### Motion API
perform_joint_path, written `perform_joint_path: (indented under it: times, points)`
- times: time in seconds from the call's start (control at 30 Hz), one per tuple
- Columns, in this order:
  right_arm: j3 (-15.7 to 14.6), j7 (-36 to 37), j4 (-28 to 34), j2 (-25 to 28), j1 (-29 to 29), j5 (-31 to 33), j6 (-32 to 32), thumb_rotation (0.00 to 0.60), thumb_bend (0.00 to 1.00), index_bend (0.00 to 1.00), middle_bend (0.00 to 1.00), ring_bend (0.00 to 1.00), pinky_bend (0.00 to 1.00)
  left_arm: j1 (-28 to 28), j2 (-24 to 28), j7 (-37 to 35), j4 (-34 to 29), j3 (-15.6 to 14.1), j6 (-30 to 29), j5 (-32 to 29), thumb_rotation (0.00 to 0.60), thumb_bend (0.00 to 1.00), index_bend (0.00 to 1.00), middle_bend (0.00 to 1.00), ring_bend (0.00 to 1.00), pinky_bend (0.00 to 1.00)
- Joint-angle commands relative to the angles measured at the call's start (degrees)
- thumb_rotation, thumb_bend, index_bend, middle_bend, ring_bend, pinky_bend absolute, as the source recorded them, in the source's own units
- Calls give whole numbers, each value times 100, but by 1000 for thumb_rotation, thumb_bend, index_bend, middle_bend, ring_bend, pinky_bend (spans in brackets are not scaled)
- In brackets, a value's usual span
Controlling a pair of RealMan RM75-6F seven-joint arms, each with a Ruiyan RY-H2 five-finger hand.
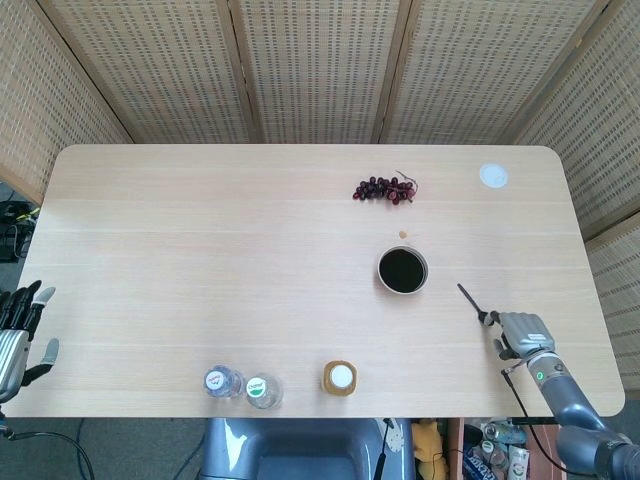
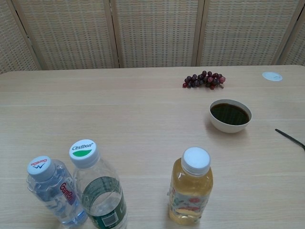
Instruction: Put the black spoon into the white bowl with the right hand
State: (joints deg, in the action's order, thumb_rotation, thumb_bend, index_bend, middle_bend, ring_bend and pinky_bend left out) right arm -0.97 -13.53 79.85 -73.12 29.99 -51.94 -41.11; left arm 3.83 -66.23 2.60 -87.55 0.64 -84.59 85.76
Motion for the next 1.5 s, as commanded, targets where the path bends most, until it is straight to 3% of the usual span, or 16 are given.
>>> perform_joint_path:
  times: [0.03, 0.7, 1.0, 1.17, 1.3, 1.5]
  points:
    - [-13, -14, -46, -43, 5, 13, 13, 600, 695, 317, 959, 976, 1000, -1, -1, -1, 2, 1, -3, 1, 600, 483, 29, 0, 0, 0]
    - [-29, 51, -519, -166, 15, 113, 185, 600, 695, 320, 959, 976, 1000, -5, 3, 47, -29, 8, -6, 5, 600, 483, 29, 0, 0, 0]
    - [62, 114, -97, 29, -106, -230, -297, 600, 695, 320, 936, 976, 1000, -2, -1, 67, -44, 7, -3, 16, 600, 483, 29, 0, 0, 0]
    - [176, 121, 221, 103, -231, -588, -883, 600, 695, 323, 824, 948, 1000, 8, -10, 53, -29, 13, 19, 4, 600, 483, 29, 0, 0, 0]
    - [261, 227, 406, 76, -331, -1013, -1345, 600, 682, 386, 629, 764, 1000, 9, -11, 31, -6, 34, 16, -22, 600, 484, 29, 0, 0, 0]
    - [327, 325, 510, -42, -396, -1527, -1749, 600, 519, 456, 591, 705, 994, 11, -2, -14, 29, 51, 1, -21, 600, 483, 29, 0, 0, 0]
